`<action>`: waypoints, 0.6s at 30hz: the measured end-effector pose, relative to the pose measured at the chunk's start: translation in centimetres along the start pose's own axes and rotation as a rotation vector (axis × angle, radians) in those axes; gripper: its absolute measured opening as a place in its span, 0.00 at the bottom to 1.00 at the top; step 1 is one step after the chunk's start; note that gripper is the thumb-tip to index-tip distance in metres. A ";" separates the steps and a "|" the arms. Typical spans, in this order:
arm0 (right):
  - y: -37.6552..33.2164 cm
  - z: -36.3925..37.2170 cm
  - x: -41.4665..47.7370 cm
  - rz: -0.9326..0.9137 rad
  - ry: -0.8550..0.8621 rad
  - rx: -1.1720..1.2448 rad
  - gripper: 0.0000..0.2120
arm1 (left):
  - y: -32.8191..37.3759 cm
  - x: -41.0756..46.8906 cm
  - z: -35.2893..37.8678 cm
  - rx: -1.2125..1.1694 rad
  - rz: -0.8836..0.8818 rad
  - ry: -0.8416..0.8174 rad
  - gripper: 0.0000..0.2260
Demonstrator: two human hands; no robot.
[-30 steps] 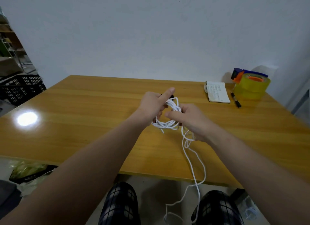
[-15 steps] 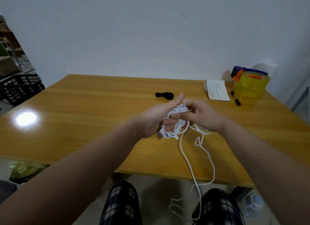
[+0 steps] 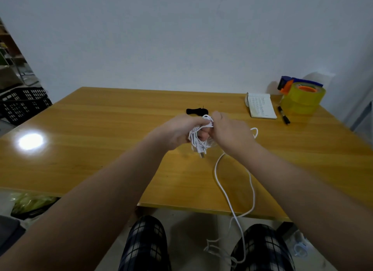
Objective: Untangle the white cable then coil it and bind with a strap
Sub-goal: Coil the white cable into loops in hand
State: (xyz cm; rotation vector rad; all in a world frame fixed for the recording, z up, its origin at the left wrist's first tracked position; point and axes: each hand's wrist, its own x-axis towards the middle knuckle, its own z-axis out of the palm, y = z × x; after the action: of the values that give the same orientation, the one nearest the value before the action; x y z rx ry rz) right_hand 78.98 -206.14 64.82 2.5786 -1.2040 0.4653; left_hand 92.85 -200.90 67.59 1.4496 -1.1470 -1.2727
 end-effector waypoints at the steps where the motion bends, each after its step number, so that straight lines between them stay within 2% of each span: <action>1: -0.3 0.0 0.2 0.004 -0.009 -0.009 0.12 | 0.1 0.0 0.3 -0.101 -0.038 0.023 0.09; 4: -0.8 -0.7 0.5 0.017 -0.033 0.052 0.12 | -0.3 0.1 0.7 -0.385 -0.075 0.122 0.09; 9: 0.5 -1.6 -0.5 -0.154 0.032 0.268 0.16 | -0.4 -0.9 0.2 -0.477 -0.107 -0.019 0.17; 11: 1.1 -1.9 -0.7 -0.219 -0.044 0.460 0.19 | -0.8 -0.8 -0.2 -0.331 -0.077 0.076 0.18; 14: 2.1 -2.1 -0.3 -0.165 -0.132 0.667 0.23 | -1.6 -0.8 -1.2 0.005 0.025 0.306 0.22; 16: 2.5 -1.9 -0.1 -0.119 -0.127 0.627 0.15 | -2.0 -0.6 -2.0 0.147 0.076 0.405 0.22; 18: 2.6 -2.0 0.0 -0.053 -0.058 0.703 0.07 | -2.3 -0.3 -2.7 0.224 0.112 0.465 0.19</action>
State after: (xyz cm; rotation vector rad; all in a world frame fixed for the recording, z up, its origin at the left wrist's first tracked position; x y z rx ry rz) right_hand 76.62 -207.08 66.88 3.2054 -1.1289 0.9491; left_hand 95.78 -200.03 65.69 1.7060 -1.0536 -0.6919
